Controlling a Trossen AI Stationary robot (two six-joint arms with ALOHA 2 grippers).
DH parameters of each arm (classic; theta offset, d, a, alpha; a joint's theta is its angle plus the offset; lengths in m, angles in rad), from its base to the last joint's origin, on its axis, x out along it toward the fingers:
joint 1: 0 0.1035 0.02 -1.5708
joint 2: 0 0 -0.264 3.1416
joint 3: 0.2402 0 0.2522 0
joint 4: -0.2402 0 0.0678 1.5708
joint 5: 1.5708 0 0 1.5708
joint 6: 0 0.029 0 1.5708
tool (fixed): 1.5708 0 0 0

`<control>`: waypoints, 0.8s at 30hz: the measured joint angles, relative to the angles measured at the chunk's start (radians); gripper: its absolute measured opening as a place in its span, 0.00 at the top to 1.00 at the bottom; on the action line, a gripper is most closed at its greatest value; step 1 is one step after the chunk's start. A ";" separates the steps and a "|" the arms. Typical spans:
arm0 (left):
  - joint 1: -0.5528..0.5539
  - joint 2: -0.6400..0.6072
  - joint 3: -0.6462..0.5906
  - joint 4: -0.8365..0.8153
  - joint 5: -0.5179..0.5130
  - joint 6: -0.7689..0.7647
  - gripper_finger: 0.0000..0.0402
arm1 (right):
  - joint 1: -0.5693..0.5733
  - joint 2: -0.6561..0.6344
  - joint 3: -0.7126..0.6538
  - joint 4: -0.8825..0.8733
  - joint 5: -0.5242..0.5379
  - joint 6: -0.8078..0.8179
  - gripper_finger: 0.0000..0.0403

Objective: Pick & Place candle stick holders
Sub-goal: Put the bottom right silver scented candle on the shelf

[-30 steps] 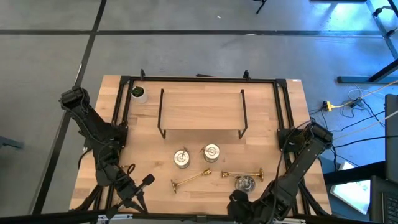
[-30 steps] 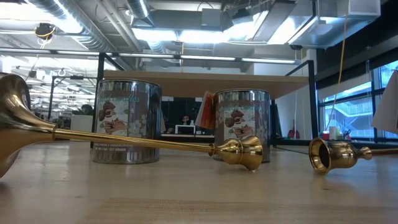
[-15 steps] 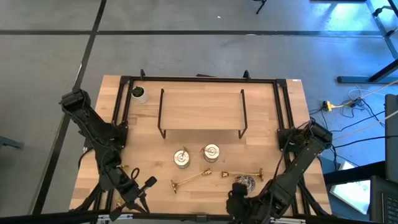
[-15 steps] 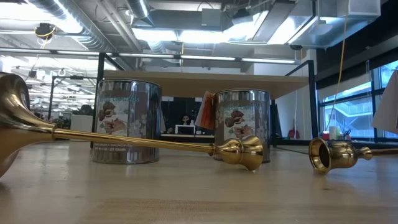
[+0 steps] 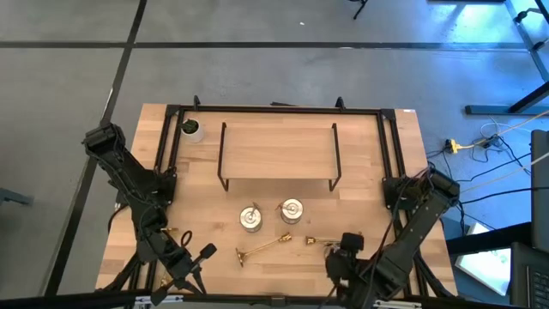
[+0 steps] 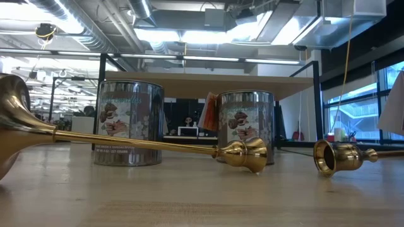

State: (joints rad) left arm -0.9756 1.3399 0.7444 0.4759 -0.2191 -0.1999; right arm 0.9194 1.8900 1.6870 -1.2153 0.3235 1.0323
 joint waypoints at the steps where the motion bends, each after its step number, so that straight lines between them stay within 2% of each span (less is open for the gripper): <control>1: -0.001 0.000 0.000 0.000 0.000 -0.001 0.99 | 0.006 0.000 -0.011 -0.004 0.006 -0.009 0.01; 4: -0.006 0.000 0.000 0.000 -0.005 -0.001 0.99 | 0.026 0.000 -0.050 -0.029 0.043 -0.010 0.01; 7: -0.012 0.000 0.000 0.000 -0.016 0.000 0.99 | 0.029 0.001 -0.101 -0.099 0.079 0.106 0.01; 10: -0.012 0.000 0.000 0.000 -0.026 0.001 0.99 | 0.020 0.000 -0.140 -0.139 0.059 0.167 0.01; 16: -0.011 0.000 0.000 0.000 -0.026 0.017 0.99 | -0.027 -0.014 -0.156 -0.082 -0.020 0.072 0.01; 21: -0.011 0.000 0.000 0.000 -0.026 0.020 0.99 | -0.061 -0.081 -0.155 -0.026 -0.034 0.002 0.01; 24: -0.011 0.000 0.000 -0.001 -0.026 0.019 0.99 | -0.074 -0.121 -0.204 -0.010 -0.056 -0.004 0.01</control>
State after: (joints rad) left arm -0.9867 1.3399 0.7444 0.4749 -0.2455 -0.1805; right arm 0.8452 1.7695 1.4835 -1.2257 0.2671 1.0283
